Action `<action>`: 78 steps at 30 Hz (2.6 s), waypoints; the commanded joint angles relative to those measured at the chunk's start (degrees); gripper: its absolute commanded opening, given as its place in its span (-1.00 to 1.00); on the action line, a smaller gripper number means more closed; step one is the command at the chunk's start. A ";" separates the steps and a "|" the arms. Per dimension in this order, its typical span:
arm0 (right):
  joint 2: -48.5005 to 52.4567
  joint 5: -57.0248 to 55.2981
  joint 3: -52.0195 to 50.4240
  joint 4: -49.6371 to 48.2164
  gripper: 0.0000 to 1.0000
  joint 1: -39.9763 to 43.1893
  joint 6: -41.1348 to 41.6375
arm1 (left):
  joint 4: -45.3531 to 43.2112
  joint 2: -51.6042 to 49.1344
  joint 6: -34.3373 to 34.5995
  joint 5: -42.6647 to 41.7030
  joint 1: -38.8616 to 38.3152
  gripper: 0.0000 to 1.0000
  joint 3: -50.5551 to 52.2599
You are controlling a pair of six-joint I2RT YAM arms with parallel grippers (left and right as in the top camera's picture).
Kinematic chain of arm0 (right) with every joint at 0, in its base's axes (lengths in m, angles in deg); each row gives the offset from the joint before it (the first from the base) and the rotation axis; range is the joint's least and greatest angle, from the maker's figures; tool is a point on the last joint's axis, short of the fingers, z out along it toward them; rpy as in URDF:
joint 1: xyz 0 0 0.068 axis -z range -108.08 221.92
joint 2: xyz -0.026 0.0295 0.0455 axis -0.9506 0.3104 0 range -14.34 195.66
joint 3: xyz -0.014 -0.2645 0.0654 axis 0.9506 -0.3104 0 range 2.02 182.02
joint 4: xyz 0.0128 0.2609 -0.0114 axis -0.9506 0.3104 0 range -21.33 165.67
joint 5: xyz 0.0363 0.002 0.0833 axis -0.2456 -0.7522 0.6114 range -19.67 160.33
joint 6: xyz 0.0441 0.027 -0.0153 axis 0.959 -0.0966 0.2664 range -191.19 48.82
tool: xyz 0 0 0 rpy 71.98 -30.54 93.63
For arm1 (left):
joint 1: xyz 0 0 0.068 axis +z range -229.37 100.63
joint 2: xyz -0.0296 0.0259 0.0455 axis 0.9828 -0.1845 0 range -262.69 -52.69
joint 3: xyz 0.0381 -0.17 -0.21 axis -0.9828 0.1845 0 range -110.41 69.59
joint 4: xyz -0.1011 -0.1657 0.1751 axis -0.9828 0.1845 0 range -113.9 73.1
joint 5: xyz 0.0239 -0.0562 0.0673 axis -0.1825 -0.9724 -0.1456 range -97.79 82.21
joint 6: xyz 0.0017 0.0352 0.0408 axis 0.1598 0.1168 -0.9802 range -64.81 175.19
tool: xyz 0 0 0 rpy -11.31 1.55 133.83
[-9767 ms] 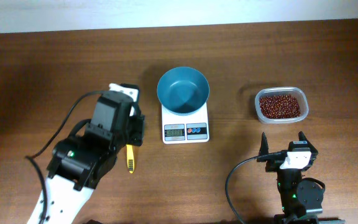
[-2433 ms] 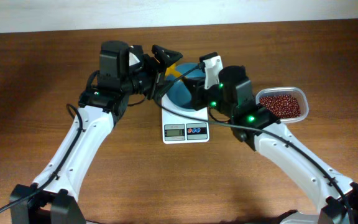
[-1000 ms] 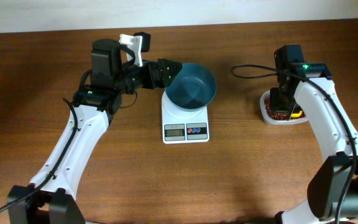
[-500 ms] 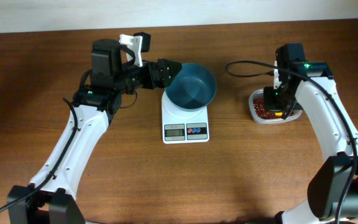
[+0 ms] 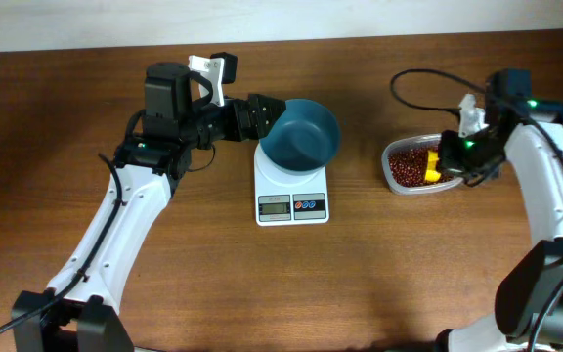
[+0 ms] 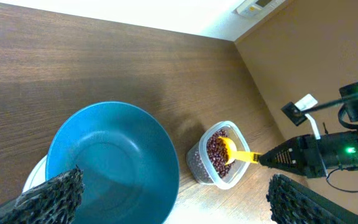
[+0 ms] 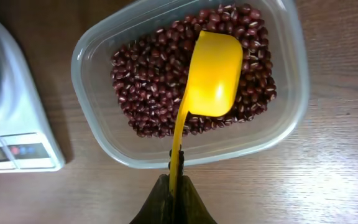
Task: Scoop item into bowl and weigh 50g on scale
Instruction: 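Scoop red beans with the right gripper and lift the scoop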
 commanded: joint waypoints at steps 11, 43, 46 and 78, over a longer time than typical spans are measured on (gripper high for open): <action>-0.74 12.33 0.63 1.75 -0.92 6.27 -7.56 | -0.11 1.20 -1.18 0.17 0.20 0.98 -1.09; 6.38 26.86 0.44 3.08 -0.92 12.66 -13.57 | -0.13 1.20 -1.18 0.26 0.20 0.98 -1.09; 6.38 28.30 0.44 3.72 -0.92 14.21 -14.14 | -0.13 1.20 -1.16 0.61 0.22 0.98 -1.09; 6.38 51.34 1.09 7.48 -0.92 11.63 -21.64 | 5.38 1.22 -17.20 -3.78 12.85 0.98 -1.09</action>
